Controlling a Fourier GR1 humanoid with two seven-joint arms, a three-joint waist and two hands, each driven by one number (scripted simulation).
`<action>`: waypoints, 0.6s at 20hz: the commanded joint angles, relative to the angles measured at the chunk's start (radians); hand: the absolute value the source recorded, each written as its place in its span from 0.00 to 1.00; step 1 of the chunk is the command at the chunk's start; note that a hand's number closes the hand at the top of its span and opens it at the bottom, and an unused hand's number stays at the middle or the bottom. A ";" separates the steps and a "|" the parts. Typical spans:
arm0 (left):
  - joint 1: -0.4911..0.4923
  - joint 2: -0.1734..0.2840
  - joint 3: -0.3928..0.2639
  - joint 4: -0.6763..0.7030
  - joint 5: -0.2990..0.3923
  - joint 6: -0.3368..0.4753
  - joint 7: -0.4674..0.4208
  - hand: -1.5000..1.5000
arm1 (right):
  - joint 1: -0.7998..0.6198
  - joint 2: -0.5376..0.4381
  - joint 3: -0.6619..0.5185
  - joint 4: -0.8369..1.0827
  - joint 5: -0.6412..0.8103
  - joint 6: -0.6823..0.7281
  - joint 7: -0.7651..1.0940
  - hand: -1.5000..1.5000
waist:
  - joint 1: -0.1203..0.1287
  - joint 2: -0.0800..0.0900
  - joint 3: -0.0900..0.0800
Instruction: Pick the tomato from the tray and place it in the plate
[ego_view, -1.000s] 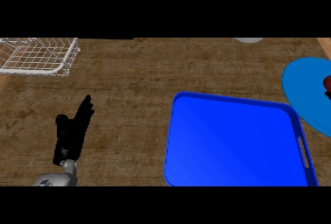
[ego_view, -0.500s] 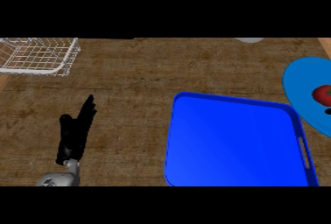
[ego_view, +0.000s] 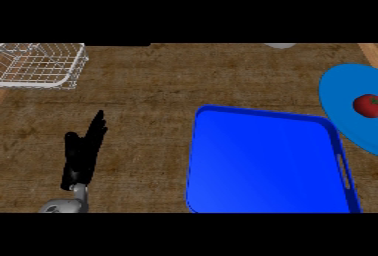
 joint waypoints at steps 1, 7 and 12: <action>0.013 -0.015 -0.018 -0.038 -0.023 0.027 0.029 0.50 | 0.037 -0.052 -0.095 0.042 -0.108 0.111 -0.050 0.00 | 0.002 0.000 0.000; 0.006 -0.013 -0.016 -0.011 -0.024 0.010 -0.002 0.50 | 0.098 -0.096 -0.105 0.069 -0.144 0.218 -0.113 0.00 | 0.015 0.006 0.001; 0.031 0.009 -0.008 -0.095 -0.002 -0.019 0.048 0.50 | 0.131 -0.018 -0.076 0.050 -0.146 0.177 -0.195 0.00 | 0.018 0.002 0.000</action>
